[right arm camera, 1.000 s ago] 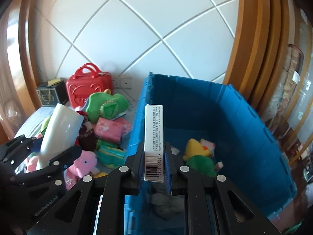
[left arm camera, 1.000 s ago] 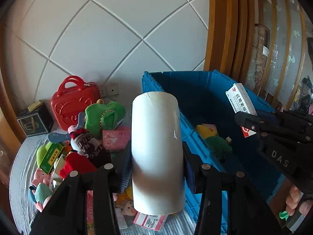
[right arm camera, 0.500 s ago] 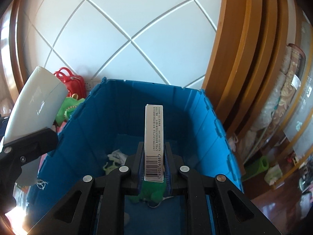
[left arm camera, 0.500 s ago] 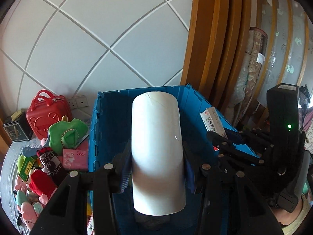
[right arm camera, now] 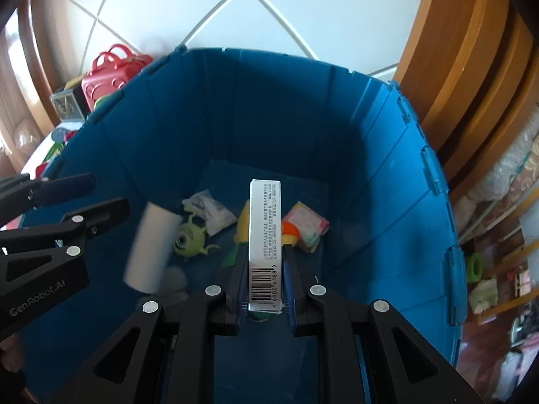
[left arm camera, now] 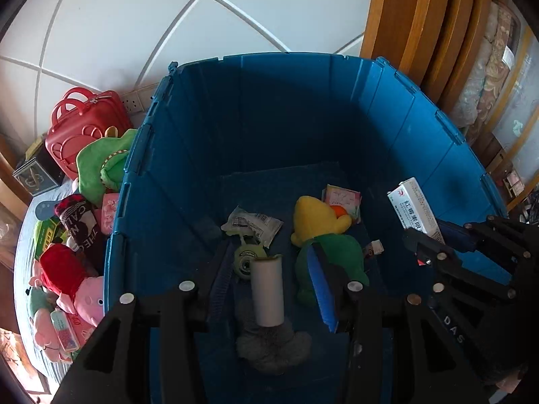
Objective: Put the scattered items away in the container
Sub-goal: 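Open both grippers to drop the roll and box into the bin, then raise both grippers out of the bin and back to the heap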
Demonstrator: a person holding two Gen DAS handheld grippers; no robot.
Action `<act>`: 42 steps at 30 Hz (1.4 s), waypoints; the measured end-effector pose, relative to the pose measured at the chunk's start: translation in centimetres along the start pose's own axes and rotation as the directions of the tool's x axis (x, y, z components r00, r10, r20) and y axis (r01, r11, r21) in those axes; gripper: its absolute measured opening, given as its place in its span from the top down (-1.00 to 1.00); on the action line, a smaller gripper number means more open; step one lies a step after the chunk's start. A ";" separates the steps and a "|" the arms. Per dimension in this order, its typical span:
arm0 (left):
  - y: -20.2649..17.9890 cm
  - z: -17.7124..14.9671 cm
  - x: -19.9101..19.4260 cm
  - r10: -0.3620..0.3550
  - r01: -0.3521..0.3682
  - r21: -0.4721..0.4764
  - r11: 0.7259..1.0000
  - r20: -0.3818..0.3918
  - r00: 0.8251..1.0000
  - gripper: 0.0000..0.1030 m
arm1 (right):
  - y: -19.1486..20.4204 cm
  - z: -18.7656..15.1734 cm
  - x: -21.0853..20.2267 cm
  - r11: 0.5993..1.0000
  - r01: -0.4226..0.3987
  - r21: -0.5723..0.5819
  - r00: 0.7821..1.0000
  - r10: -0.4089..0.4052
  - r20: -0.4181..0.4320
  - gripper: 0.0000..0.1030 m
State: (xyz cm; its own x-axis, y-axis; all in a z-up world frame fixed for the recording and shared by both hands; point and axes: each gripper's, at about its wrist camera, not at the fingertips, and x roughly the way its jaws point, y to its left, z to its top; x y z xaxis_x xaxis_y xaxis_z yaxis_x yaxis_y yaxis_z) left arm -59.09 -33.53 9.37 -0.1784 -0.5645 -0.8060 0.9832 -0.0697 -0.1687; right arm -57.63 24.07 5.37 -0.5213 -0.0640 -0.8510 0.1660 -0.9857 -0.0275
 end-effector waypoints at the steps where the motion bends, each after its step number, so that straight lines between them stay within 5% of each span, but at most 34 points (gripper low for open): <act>1: -0.2 0.1 0.1 0.004 -0.004 0.002 1.000 -0.004 1.000 0.13 | 0.0 -0.3 0.4 1.000 0.004 -0.005 1.000 -0.004 -0.012 0.66; 14: -1.2 -1.1 0.2 0.023 -0.022 0.013 1.000 -0.029 0.999 -0.03 | -1.3 -1.9 0.5 1.000 -0.004 0.018 0.999 0.004 -0.038 0.59; 21: -1.3 -1.9 -1.0 0.018 -0.018 -0.002 1.000 -0.011 1.000 -0.03 | -1.4 -2.7 -0.4 1.000 -0.014 0.019 1.000 0.014 -0.027 0.30; 25: -1.2 -2.8 -2.4 0.023 -0.023 -0.018 1.000 0.021 1.000 -0.03 | -1.7 -3.4 -2.1 0.999 -0.026 0.026 1.000 0.025 0.016 -0.14; 29: -1.2 -3.8 -4.3 0.042 -0.040 -0.030 0.999 0.073 0.996 -0.03 | -1.6 -4.3 -4.4 0.999 -0.051 0.009 0.996 0.050 0.070 -0.35; 33: -1.1 -5.3 -6.8 0.089 -0.082 -0.050 0.995 0.165 0.982 -0.03 | -1.7 -5.6 -6.7 0.996 -0.084 0.017 0.987 0.081 0.140 -0.55; 42: -0.9 -9.4 -10.2 0.211 -0.180 -0.129 0.975 0.297 0.931 -0.14 | 0.1 -9.1 -9.3 0.989 -0.147 0.031 0.952 0.133 0.277 -0.57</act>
State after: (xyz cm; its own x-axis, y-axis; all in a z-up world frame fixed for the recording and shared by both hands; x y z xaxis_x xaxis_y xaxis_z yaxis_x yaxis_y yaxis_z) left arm -58.46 -19.96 12.44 0.0525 -0.7845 -0.6179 0.9859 0.1392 -0.0929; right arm -45.12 26.01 8.48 -0.7056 -0.2353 -0.6684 0.2153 -0.9699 0.1141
